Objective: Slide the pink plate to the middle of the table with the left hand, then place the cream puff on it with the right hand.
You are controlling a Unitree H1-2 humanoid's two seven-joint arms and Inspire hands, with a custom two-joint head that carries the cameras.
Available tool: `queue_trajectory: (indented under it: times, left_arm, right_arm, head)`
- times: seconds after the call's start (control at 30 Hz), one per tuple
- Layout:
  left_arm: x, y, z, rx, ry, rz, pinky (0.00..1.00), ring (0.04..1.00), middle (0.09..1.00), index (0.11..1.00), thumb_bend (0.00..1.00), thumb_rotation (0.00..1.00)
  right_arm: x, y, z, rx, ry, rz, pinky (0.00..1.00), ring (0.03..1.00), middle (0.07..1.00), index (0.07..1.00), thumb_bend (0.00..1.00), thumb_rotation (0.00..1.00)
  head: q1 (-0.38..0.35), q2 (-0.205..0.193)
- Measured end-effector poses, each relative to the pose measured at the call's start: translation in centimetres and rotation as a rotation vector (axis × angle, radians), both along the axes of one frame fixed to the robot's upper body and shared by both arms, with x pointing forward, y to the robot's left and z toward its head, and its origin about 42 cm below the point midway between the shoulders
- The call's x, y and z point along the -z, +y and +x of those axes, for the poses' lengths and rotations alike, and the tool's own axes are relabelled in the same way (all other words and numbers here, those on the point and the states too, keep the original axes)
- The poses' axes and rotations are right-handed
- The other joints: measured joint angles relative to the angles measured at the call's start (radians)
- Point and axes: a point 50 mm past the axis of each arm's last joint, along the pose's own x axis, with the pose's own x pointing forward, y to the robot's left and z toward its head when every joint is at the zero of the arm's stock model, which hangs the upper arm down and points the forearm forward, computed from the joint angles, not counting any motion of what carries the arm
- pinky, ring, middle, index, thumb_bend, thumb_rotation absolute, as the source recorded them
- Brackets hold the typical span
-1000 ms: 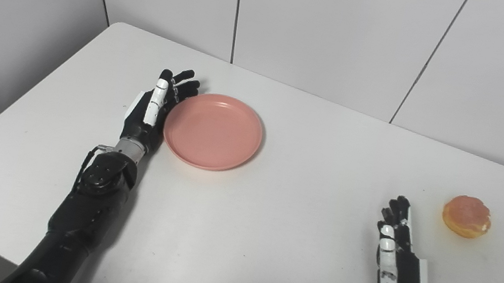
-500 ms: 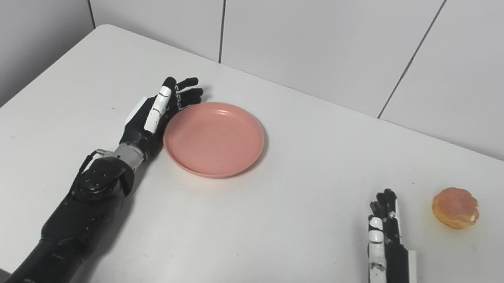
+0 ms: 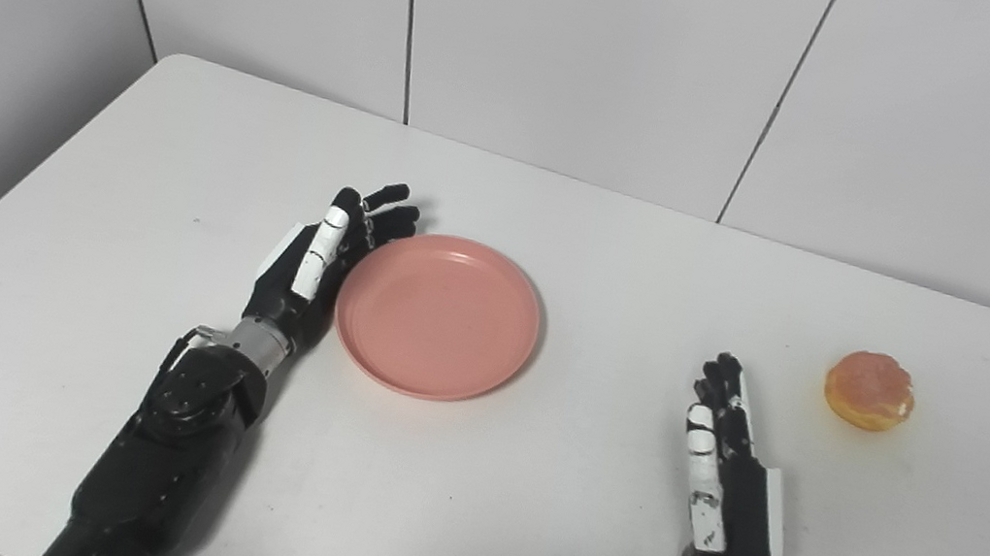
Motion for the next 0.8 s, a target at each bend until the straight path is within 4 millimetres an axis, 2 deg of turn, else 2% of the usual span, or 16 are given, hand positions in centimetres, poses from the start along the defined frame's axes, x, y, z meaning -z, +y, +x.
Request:
queue_trajectory:
  times: [0.2, 0.33, 0.4, 0.47, 0.63, 0.8]
  left_arm:
    - [0.1, -0.3, -0.3, 0.030, -0.003, 0.002, 0.86, 0.848, 0.828, 0.816, 0.71, 1.00]
    - [0.5, -0.9, -1.0, 0.045, -0.026, 0.020, 0.85, 0.837, 0.815, 0.797, 0.70, 1.00]
    - [0.4, -1.2, -1.4, 0.061, -0.021, 0.022, 0.89, 0.871, 0.838, 0.829, 0.71, 1.00]
    - [0.5, -1.9, -2.5, 0.108, -0.009, 0.030, 0.91, 0.886, 0.848, 0.841, 0.71, 1.00]
    - [0.5, -2.6, -3.5, 0.162, 0.011, 0.029, 0.92, 0.880, 0.848, 0.841, 0.70, 1.00]
    - [0.3, -2.8, -4.0, 0.180, 0.016, 0.033, 0.93, 0.890, 0.856, 0.850, 0.70, 1.00]
  right_arm:
    - [0.2, 0.3, 0.1, 0.002, 0.006, -0.008, 1.00, 0.966, 0.959, 0.965, 0.55, 0.86]
    - [0.0, 0.6, 0.4, 0.009, 0.002, 0.003, 0.99, 0.960, 0.953, 0.956, 0.54, 0.82]
    - [0.0, 0.7, 0.4, 0.012, 0.002, 0.004, 0.99, 0.958, 0.951, 0.953, 0.56, 0.82]
    - [-0.1, 0.8, 0.4, 0.020, 0.003, 0.005, 0.99, 0.959, 0.952, 0.955, 0.57, 0.82]
    - [-0.4, 1.7, 0.9, 0.022, -0.006, 0.015, 1.00, 0.962, 0.960, 0.960, 0.56, 0.81]
    - [-0.6, 2.6, 0.9, 0.011, -0.011, 0.007, 1.00, 0.967, 0.964, 0.965, 0.55, 0.83]
  head:
    - [-0.037, 0.008]
    - [-0.041, 0.011]
    - [-0.063, 0.018]
    - [-0.122, 0.034]
    - [-0.196, 0.047]
    - [-0.207, 0.055]
